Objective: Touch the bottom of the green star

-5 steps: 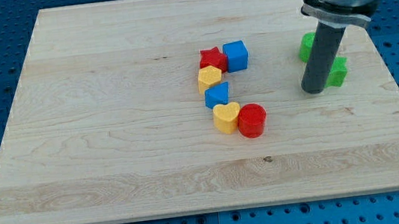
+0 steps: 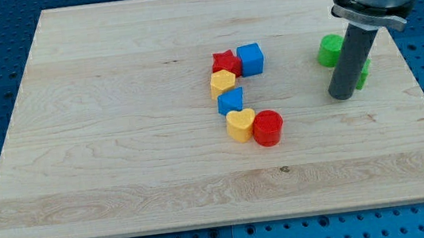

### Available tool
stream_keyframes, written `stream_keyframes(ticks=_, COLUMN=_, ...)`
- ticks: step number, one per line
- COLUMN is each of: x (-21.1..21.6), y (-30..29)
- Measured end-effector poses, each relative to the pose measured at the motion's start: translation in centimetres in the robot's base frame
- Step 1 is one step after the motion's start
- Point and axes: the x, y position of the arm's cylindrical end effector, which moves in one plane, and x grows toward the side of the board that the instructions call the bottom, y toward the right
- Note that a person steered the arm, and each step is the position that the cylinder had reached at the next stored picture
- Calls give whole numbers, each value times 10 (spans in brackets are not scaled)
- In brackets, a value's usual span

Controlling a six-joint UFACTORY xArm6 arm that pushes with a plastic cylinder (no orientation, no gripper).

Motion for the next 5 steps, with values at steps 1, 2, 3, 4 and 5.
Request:
stream_keyframes(ticks=1, x=-3, y=0)
stream_keyframes(ticks=2, x=10, y=-2)
stream_keyframes(ticks=3, x=10, y=22)
stream_keyframes(ticks=4, x=4, y=30)
stream_keyframes(ticks=5, x=-26, y=24)
